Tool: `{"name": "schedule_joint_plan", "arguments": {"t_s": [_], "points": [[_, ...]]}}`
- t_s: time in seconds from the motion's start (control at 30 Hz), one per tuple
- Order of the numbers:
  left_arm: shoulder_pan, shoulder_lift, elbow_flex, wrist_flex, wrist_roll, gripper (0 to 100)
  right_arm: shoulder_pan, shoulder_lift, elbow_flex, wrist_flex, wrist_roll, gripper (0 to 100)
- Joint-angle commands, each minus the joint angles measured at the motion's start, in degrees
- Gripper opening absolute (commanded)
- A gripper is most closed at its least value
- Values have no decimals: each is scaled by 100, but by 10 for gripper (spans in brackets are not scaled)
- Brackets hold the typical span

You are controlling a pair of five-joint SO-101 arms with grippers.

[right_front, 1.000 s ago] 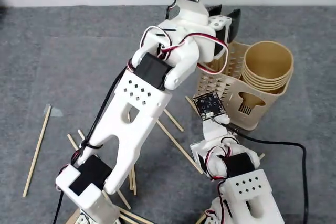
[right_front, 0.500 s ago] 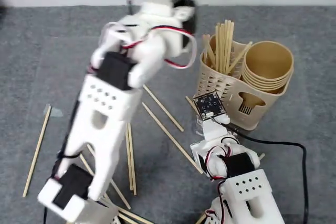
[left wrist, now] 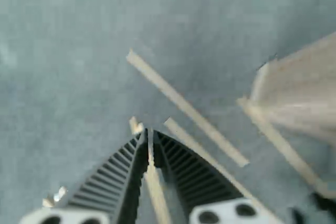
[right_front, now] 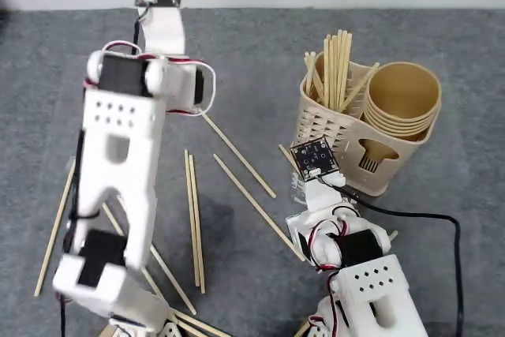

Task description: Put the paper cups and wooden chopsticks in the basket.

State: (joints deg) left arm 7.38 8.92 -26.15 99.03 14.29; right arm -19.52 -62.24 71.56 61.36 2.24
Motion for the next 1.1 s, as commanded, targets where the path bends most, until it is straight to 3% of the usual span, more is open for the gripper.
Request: {"name": "schedule_joint_plan", "arguments": {"t_s": [0.0, 0.23, 0.87, 0.97, 1.07], "points": [[-281, 589, 488, -62, -149, 51, -31, -163, -53, -110, 18, 143], [-677, 1688, 989, -958, -79, 227, -31, -163, -53, -110, 18, 143], [-571, 3059, 998, -967, 9, 227, -31, -163, -44, -119, 35, 143], [-378, 3200, 1095, -949, 26, 182, -31, -163, -44, -119, 26, 143], [-158, 3341, 1103, -993, 141, 21, -31, -163, -44, -119, 26, 143]]}}
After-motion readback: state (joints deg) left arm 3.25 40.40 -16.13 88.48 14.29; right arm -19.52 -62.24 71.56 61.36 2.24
